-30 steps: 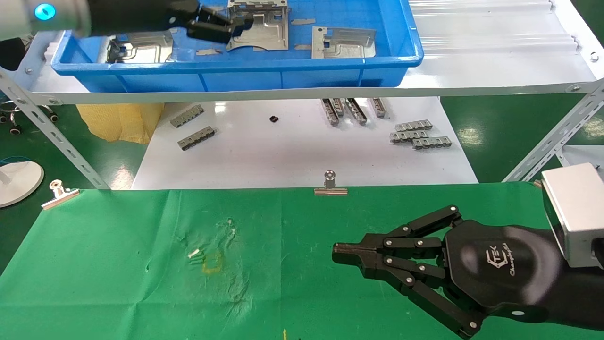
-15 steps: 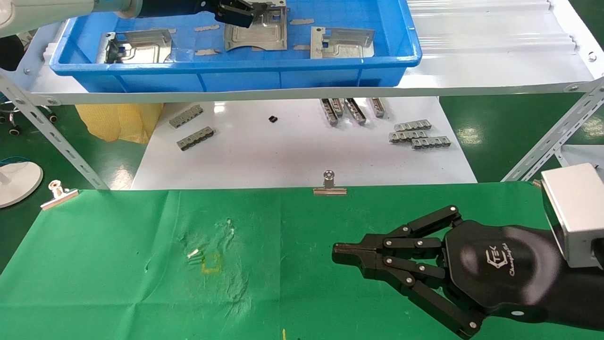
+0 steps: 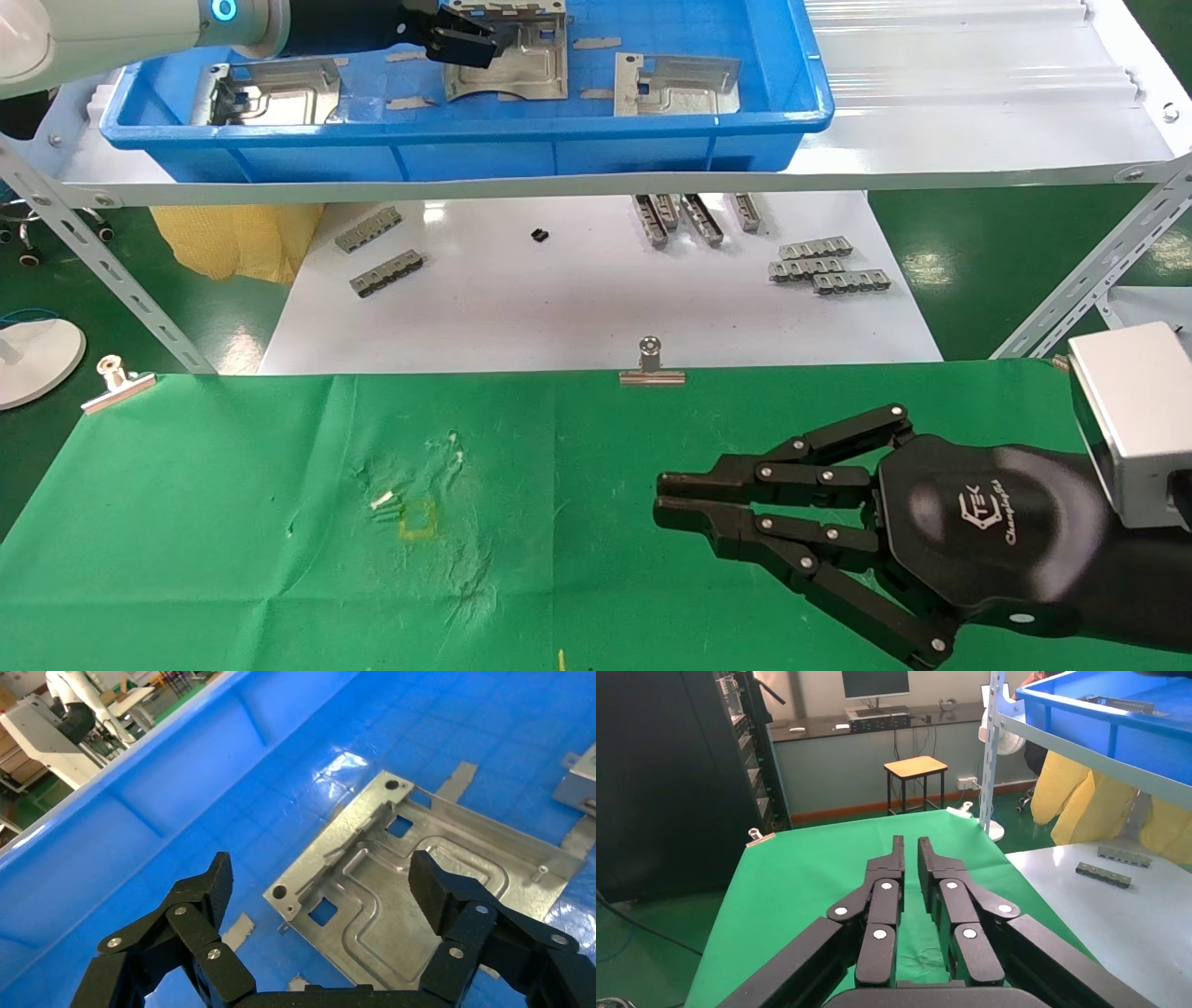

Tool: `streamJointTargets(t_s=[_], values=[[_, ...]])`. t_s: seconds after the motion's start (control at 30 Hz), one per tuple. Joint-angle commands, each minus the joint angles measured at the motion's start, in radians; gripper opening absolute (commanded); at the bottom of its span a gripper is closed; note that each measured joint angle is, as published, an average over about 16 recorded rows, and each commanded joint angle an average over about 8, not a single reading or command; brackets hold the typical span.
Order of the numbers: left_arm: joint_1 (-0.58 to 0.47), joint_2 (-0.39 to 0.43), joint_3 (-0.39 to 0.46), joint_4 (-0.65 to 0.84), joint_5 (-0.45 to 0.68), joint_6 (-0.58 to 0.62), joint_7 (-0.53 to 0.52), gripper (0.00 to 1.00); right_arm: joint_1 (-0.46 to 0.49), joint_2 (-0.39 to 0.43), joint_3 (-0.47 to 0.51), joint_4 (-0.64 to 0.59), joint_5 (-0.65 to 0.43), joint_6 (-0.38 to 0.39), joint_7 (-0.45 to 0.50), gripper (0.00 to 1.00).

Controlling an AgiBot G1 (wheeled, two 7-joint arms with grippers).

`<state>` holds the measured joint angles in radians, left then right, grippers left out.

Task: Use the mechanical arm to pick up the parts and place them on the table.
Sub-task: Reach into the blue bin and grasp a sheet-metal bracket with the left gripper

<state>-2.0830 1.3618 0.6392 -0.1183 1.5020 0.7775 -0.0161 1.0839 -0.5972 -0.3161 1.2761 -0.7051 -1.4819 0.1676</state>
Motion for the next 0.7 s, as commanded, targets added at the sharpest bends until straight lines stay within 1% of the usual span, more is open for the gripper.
streamJointTargets(t_s=[0.03,0.37,0.7], values=[[0.001,0.0,0.012,-0.008,0.007,0.0,-0.014,0.0,0.0,0.0,0.0,0.0,0.0,0.0,0.0,1.0],[0.013,0.001,0.071,-0.061,0.025,-0.032,-0.028,0.0,0.0,0.0,0.0,0.0,0.0,0.0,0.0,1.0],[0.032,0.001,0.116,-0.092,0.004,-0.087,-0.036,0.0,0.0,0.0,-0.001,0.0,0.0,0.0,0.0,1.0]])
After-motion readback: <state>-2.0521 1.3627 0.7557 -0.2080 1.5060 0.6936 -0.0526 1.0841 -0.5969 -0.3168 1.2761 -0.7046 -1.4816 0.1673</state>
